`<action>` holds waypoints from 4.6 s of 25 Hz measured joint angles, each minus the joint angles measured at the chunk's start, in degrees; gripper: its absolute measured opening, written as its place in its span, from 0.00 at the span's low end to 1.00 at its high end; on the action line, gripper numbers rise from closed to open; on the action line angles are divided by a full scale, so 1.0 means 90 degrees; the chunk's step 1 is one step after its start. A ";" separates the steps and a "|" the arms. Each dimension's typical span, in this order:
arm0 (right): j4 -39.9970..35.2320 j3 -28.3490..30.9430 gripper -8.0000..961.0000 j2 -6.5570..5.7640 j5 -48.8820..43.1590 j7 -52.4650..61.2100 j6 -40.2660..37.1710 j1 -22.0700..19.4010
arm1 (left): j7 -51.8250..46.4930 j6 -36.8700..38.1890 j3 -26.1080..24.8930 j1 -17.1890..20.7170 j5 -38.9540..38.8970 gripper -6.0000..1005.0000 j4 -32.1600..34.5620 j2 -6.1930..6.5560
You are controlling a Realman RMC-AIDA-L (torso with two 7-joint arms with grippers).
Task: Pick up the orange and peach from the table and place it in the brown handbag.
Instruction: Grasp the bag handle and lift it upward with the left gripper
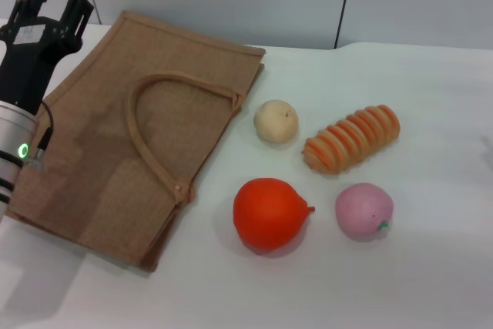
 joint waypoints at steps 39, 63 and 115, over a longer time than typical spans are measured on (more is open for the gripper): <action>0.0000 -0.0003 0.76 -0.0010 -0.0002 0.0000 0.0066 -0.0009 | -0.5156 0.1937 0.0040 -0.0514 0.2243 0.68 0.2088 0.0071; -0.0018 -0.0004 0.76 -0.0031 -0.0002 0.0000 0.0068 -0.0003 | -1.1153 0.2288 0.0626 -0.1831 0.8256 0.68 0.5017 0.0083; 0.0000 0.0026 0.76 -0.0029 0.0008 0.0000 0.0078 0.0029 | -1.1297 0.4070 0.3554 -0.2102 0.8475 0.52 0.4025 0.0031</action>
